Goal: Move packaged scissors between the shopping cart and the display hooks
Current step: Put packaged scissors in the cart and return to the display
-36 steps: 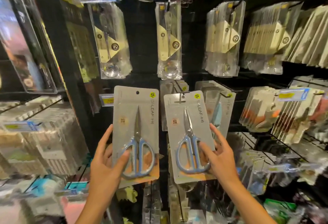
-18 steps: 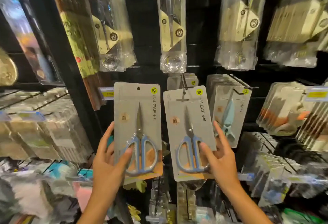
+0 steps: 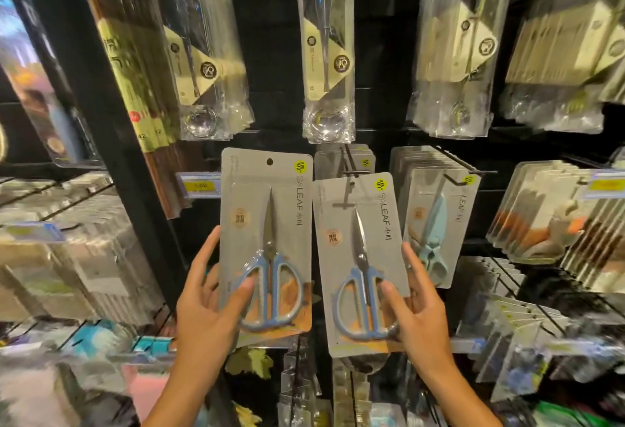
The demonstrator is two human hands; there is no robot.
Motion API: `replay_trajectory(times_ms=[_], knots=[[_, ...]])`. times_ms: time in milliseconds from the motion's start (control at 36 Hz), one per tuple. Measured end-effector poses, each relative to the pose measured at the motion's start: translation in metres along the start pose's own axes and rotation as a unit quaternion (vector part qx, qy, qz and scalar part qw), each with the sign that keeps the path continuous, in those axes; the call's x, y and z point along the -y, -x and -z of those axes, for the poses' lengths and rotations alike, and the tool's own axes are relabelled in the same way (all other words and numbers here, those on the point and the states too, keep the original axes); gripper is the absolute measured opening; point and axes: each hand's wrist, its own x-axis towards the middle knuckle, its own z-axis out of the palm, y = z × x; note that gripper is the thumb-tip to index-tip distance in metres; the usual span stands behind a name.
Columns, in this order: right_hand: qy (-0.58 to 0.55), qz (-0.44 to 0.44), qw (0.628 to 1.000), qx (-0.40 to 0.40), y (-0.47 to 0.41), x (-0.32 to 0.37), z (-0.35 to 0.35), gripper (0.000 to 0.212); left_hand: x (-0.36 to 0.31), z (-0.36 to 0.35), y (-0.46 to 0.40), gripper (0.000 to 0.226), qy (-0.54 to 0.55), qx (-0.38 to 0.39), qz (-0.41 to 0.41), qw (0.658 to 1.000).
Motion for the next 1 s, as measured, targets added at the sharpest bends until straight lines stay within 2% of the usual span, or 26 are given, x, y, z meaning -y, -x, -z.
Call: replay_trajectory(times_ms=[167, 306, 444, 639, 750, 889, 1000], knots=[[0.030, 0.020, 0.999, 0.010, -0.017, -0.005, -0.009, 0.065, 0.003, -0.001, -0.006, 0.077, 0.004, 0.002, -0.015, 1.000], [0.131, 0.048, 0.990, -0.005, -0.034, -0.024, -0.024, 0.067, 0.004, 0.000, -0.015, 0.078, -0.003, 0.012, -0.029, 1.000], [0.189, 0.035, 0.981, 0.010, -0.065, -0.062, -0.034, 0.067, 0.002, 0.008, -0.021, 0.078, -0.008, 0.006, -0.048, 0.999], [0.283, -0.018, 0.959, 0.014, -0.111, -0.077, -0.052, 0.072, -0.005, 0.012, -0.021, 0.077, -0.004, 0.005, -0.066, 0.998], [0.302, -0.036, 0.952, 0.028, -0.128, -0.079, -0.055, 0.073, -0.008, 0.014, -0.022, 0.077, 0.007, 0.003, -0.070, 0.998], [0.274, -0.003, 0.959, 0.075, -0.124, -0.088, -0.045, 0.082, -0.007, 0.012, -0.022, 0.078, 0.015, 0.007, -0.074, 0.997], [0.258, -0.006, 0.964, 0.066, -0.098, -0.079, -0.041, 0.082, -0.003, 0.010, -0.022, 0.078, 0.019, 0.015, -0.076, 0.997]])
